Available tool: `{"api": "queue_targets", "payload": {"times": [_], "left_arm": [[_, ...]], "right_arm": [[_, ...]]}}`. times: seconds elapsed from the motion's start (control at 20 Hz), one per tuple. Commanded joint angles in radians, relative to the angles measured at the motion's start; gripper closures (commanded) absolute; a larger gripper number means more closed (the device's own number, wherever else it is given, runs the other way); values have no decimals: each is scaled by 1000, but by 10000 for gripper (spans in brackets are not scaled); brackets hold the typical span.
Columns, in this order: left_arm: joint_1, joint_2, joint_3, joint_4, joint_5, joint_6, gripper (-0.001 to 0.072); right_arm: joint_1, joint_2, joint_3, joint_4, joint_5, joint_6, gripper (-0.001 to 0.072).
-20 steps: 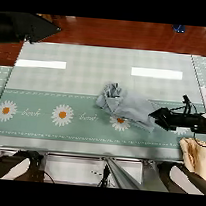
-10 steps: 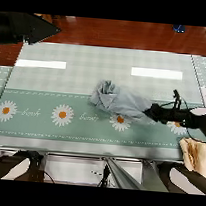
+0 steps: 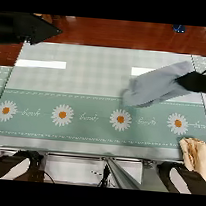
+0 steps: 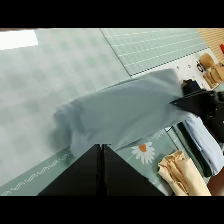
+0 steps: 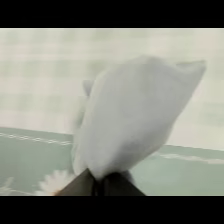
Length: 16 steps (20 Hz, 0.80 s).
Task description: Fold the shirts.
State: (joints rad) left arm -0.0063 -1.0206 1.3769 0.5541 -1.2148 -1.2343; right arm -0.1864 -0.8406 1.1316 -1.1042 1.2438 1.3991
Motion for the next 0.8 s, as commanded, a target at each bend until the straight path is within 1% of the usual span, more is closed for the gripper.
{"api": "queue_targets", "payload": {"times": [0.0,0.1,0.15,0.45,0.6,0.7,0.75], "left_arm": [[0,-16,0,36,2,9,685],[0,-27,0,42,1,22,685],[0,-33,0,49,1,22,685],[2,-76,0,87,1,84,685],[2,-120,0,87,11,127,685],[2,-158,0,87,51,129,685],[2,-180,0,87,78,148,685]], "right_arm": [[-67,26,209,-329,235,101,681],[-178,26,235,-470,358,107,682],[-245,29,236,-489,386,130,683],[-634,-3,235,-492,510,142,682],[-763,-22,235,-506,576,143,681],[-822,-26,235,-531,596,142,681],[-846,-26,235,-568,607,144,681]]}}
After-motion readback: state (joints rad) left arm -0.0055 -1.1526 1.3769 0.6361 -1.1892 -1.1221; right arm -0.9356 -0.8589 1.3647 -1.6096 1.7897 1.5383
